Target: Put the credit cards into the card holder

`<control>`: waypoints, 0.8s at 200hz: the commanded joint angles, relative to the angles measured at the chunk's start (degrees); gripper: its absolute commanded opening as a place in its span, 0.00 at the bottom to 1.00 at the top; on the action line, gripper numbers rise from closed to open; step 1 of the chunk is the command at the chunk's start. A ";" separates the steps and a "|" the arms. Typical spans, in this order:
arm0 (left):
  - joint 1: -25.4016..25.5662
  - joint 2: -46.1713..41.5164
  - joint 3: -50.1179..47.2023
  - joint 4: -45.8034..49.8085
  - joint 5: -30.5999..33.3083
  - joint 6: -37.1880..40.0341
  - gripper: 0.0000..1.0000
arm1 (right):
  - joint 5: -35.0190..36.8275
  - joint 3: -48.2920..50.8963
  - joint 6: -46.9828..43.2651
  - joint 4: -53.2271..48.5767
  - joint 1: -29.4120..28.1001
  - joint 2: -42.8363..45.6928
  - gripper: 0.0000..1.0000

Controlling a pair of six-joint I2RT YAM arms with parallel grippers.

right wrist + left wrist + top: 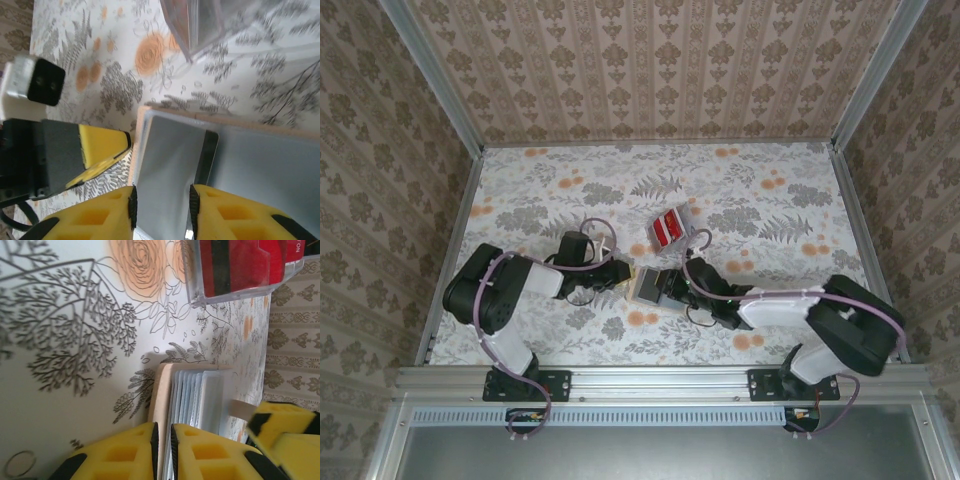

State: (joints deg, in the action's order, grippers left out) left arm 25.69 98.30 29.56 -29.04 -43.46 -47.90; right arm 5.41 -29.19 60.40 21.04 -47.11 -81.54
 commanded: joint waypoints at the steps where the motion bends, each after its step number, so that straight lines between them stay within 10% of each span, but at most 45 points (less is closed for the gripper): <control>1: -1.43 -0.13 0.42 7.48 2.94 3.08 0.19 | -1.73 -4.07 -7.96 -17.69 2.48 5.92 0.38; 75: -1.44 -0.74 1.91 10.05 3.73 4.24 0.20 | -0.38 -7.72 -18.74 -45.85 4.40 14.00 0.43; 160: -1.35 -0.83 1.30 9.42 3.69 4.36 0.22 | 2.87 -8.55 -18.38 -41.30 4.55 7.69 0.44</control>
State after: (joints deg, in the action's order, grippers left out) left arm 25.34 97.73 31.66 -23.40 -43.44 -45.80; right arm 4.80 -35.92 43.22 -19.92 -42.98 -72.14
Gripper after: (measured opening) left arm 0.212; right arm 0.445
